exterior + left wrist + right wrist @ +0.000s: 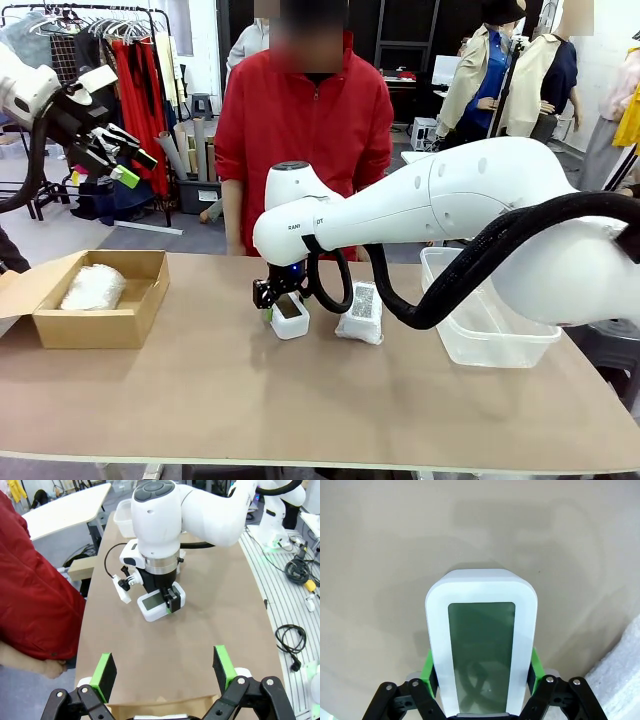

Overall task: Separate and place wrapped and unwrapped clocks.
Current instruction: Pick up the Digital clock indicated by the person.

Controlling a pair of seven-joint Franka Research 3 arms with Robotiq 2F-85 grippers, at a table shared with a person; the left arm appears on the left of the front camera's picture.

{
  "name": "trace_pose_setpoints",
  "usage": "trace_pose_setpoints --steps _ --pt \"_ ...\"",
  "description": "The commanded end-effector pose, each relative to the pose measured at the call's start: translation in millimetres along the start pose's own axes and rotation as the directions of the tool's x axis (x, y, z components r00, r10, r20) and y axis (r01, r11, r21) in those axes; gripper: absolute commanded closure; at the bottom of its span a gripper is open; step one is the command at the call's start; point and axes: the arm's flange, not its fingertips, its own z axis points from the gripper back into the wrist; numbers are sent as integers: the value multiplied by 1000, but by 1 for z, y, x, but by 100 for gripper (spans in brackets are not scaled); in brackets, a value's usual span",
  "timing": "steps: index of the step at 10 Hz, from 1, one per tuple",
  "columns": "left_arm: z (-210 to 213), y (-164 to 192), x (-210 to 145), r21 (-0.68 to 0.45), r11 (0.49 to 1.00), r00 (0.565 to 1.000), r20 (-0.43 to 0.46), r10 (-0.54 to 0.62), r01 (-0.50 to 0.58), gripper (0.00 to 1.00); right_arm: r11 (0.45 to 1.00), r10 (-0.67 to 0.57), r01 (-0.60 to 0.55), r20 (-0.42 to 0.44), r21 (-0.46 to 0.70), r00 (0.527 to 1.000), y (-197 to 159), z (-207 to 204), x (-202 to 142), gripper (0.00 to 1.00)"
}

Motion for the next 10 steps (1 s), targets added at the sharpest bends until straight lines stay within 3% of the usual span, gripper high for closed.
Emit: trace_pose_setpoints --steps 1,4,6,7,10 --pt "0 -1 -1 -8 1000 1000 -4 -14 14 0 1000 13 -13 -1 2 1000 -4 6 1 60" --pt "0 -1 -1 -8 1000 1000 -4 -14 14 0 1000 -19 19 60 3 998 -4 39 -3 60" --pt "0 -1 -1 -8 1000 1000 -4 -14 14 0 1000 -2 0 70 16 998 2 86 -12 60" --pt "0 -1 -1 -8 1000 1000 -4 -14 14 0 999 30 -31 34 30 999 5 108 -16 60" --pt "0 -1 -1 -8 1000 1000 -4 -14 14 0 1000 3 -4 51 25 999 18 190 -24 60"
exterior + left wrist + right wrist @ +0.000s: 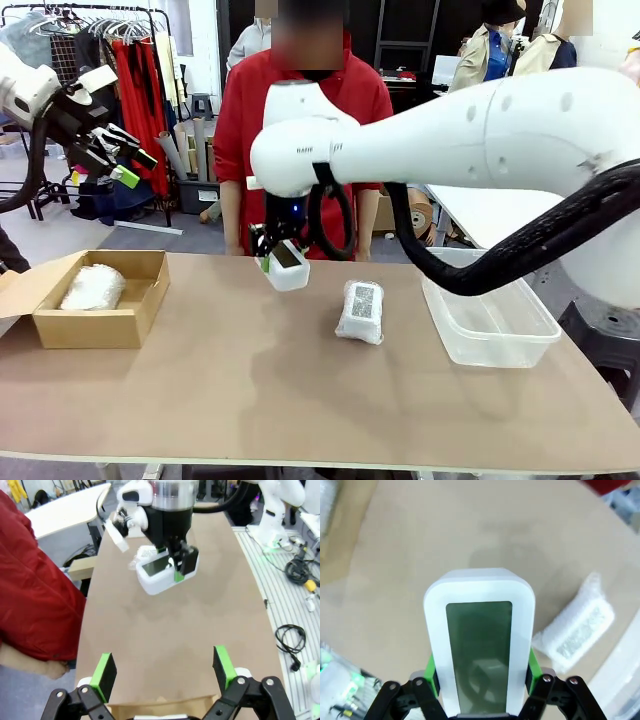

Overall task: Separate and place wrapped and unwrapped clocks.
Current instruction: Pick up the Digital clock indicated by the person.

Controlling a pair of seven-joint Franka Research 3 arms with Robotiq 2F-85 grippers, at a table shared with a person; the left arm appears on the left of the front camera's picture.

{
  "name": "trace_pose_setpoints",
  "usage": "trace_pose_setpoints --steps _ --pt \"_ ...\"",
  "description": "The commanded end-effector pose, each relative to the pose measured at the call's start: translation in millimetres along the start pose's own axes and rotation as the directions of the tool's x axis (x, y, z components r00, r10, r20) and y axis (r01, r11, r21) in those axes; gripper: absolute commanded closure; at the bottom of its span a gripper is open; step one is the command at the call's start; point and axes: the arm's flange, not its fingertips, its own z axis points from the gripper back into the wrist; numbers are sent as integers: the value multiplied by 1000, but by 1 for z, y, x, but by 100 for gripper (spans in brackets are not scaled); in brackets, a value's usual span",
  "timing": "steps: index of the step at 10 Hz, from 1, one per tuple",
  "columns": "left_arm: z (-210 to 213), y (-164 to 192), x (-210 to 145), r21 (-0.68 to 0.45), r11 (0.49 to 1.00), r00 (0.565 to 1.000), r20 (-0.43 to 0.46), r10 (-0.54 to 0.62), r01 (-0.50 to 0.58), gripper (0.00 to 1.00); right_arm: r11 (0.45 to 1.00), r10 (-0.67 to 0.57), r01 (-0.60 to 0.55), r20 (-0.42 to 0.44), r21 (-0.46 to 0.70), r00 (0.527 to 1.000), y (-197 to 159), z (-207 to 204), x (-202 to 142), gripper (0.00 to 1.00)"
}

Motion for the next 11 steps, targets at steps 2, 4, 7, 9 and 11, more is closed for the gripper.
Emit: trace_pose_setpoints --steps 2,4,7,9,11 --pt "0 -1 -1 -8 1000 1000 -4 -14 14 0 998 -70 70 56 -8 996 7 80 0 60" --pt "0 -1 -1 -8 1000 1000 -4 -14 14 0 996 -91 90 79 14 993 8 118 -6 60" --pt "0 -1 -1 -8 1000 1000 -4 -14 14 0 996 -93 95 139 -3 986 10 164 -19 60" --pt "0 -1 -1 -8 1000 1000 -4 -14 14 0 995 -100 104 192 -13 976 12 183 -28 60" --pt "0 -1 -1 -8 1000 1000 -4 -14 14 0 992 -122 127 218 -8 968 7 190 -29 60"
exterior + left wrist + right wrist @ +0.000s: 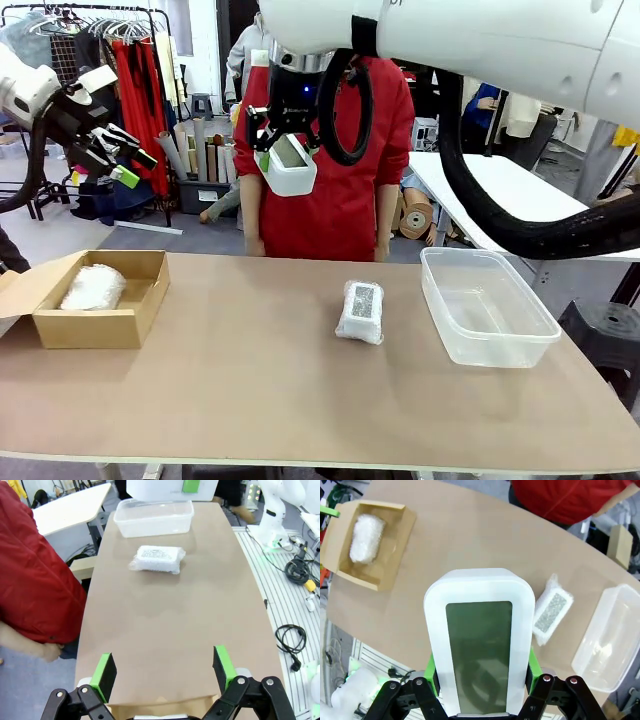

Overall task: Separate and place wrapped and unwrapped clocks.
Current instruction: Pick up the Digital clock indicated by the person.

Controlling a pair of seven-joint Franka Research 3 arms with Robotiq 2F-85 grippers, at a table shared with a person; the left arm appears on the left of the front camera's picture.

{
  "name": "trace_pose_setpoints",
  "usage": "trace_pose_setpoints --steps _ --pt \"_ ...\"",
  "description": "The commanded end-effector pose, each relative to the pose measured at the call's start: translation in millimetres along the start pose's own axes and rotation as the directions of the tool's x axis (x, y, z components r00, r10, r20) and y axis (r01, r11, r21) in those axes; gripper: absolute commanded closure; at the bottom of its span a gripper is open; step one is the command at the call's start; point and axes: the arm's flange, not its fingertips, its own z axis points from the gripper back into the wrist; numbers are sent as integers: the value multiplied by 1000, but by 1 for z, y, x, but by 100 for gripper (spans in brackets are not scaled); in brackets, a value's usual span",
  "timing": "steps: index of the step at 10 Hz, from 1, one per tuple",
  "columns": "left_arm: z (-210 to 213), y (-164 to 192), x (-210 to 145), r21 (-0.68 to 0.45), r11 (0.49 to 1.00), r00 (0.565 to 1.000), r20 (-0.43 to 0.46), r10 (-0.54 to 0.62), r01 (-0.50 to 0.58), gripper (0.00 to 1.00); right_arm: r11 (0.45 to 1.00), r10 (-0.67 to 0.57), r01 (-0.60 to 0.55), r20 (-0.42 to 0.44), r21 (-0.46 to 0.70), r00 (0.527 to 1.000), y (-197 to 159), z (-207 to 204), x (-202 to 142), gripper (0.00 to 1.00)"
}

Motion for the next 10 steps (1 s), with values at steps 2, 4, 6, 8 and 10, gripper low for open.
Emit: trace_pose_setpoints --steps 2,4,6,8,10 --pt "0 -1 -1 -8 1000 1000 -4 -14 14 0 1000 0 0 0 0 1000 0 0 0 60" --pt "0 -1 -1 -8 1000 1000 -4 -14 14 0 1000 0 0 0 0 1000 0 0 0 60" --pt "0 -1 -1 -8 1000 1000 -4 -14 14 0 1000 0 0 0 0 1000 0 0 0 60" --pt "0 -1 -1 -8 1000 1000 -4 -14 14 0 1000 0 0 0 0 1000 0 0 0 60" --pt "0 -1 -1 -8 1000 1000 -4 -14 14 0 1000 0 0 0 0 1000 0 0 0 60"
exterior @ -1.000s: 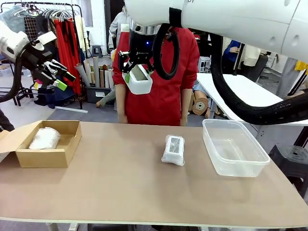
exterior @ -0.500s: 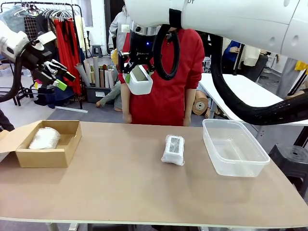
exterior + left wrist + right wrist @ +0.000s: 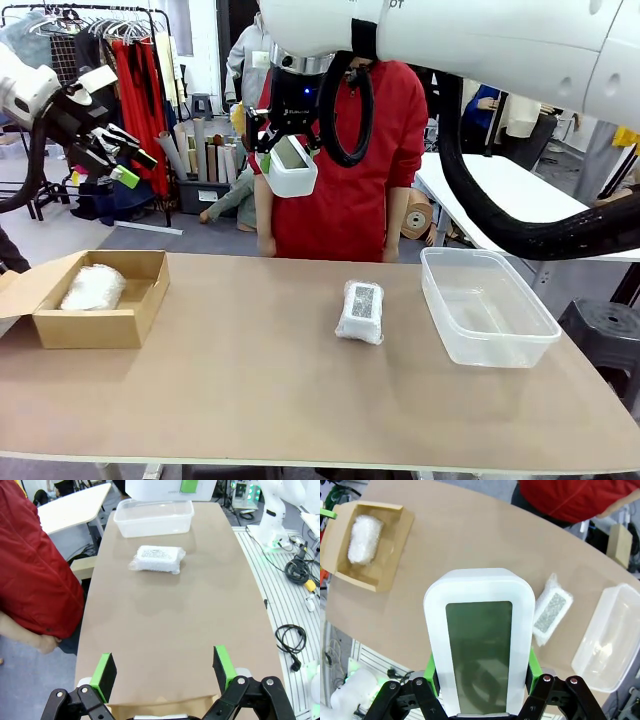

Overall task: Separate and place wrapped and unwrapped clocks.
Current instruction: If the picked Digital clock is wrapped, place it in the Package Box ; if not, place it in the Organizing box.

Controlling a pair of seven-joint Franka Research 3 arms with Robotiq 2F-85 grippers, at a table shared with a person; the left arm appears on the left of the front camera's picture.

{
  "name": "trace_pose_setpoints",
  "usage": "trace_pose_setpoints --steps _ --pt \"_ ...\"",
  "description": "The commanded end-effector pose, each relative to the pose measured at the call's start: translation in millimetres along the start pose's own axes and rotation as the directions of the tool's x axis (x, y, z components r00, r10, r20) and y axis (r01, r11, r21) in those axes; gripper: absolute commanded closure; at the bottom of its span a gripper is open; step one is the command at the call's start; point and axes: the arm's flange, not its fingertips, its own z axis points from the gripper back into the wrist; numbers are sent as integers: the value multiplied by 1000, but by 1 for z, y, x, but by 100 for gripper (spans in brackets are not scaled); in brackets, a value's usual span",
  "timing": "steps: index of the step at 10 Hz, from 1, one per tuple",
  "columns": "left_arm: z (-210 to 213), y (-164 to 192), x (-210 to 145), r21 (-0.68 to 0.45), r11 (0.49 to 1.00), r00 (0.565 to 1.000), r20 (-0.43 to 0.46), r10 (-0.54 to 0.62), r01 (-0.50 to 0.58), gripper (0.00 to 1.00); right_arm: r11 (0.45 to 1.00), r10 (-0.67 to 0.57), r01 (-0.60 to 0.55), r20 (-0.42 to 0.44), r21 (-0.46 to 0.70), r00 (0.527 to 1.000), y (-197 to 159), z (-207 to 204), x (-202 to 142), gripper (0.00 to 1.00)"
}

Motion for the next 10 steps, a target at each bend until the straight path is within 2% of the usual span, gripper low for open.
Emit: trace_pose_setpoints --steps 1,6,7,10 --pt "0 -1 -1 -8 1000 1000 -4 -14 14 0 1000 2 -2 3 3 1000 1 4 -1 60" --pt "0 -1 -1 -8 1000 1000 -4 -14 14 0 1000 0 0 0 0 1000 0 0 0 60" --pt "0 -1 -1 -8 1000 1000 -4 -14 14 0 1000 14 -14 -16 13 1000 -13 10 -11 60" --pt "0 -1 -1 -8 1000 1000 -4 -14 14 0 998 -55 56 -14 41 998 -66 36 -39 60"
